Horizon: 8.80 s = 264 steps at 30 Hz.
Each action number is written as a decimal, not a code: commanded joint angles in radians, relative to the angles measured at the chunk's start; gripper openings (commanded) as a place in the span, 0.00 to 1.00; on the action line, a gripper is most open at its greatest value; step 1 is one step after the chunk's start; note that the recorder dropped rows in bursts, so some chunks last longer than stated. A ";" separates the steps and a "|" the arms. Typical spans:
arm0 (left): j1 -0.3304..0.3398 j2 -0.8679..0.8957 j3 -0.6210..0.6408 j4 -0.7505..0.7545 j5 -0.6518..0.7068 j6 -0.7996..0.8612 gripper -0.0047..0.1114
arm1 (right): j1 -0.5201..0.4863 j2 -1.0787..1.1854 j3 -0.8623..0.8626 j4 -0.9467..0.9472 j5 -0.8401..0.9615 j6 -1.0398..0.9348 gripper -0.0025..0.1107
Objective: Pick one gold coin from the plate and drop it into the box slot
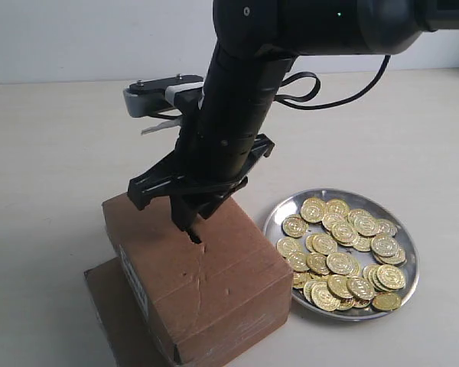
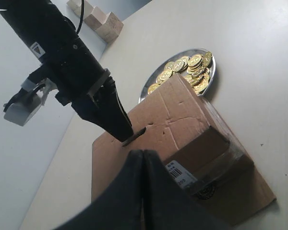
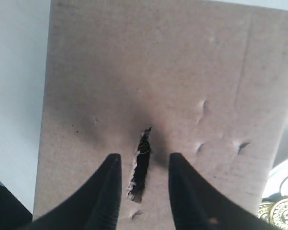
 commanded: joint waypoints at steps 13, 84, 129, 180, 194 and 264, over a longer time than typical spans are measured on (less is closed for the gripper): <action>-0.007 -0.007 0.003 -0.013 -0.012 0.001 0.04 | 0.001 -0.659 -0.147 -0.443 -0.314 0.012 0.02; 0.158 -0.032 0.225 -0.166 -0.372 -0.833 0.04 | -0.001 -1.580 1.443 -0.487 -1.099 0.794 0.02; 0.489 -0.159 0.225 -0.166 -0.370 -0.834 0.04 | -0.550 -1.902 1.443 -0.306 -0.897 0.141 0.02; 0.489 -0.159 0.225 -0.166 -0.370 -0.834 0.04 | -0.597 -1.902 1.443 -0.306 -0.741 0.059 0.02; 0.489 -0.159 0.225 -0.166 -0.370 -0.832 0.04 | -0.597 -1.902 1.443 -0.306 -0.743 0.059 0.02; 0.441 -0.159 0.225 0.582 -0.288 -1.552 0.04 | -0.597 -1.902 1.443 -0.306 -0.747 0.059 0.02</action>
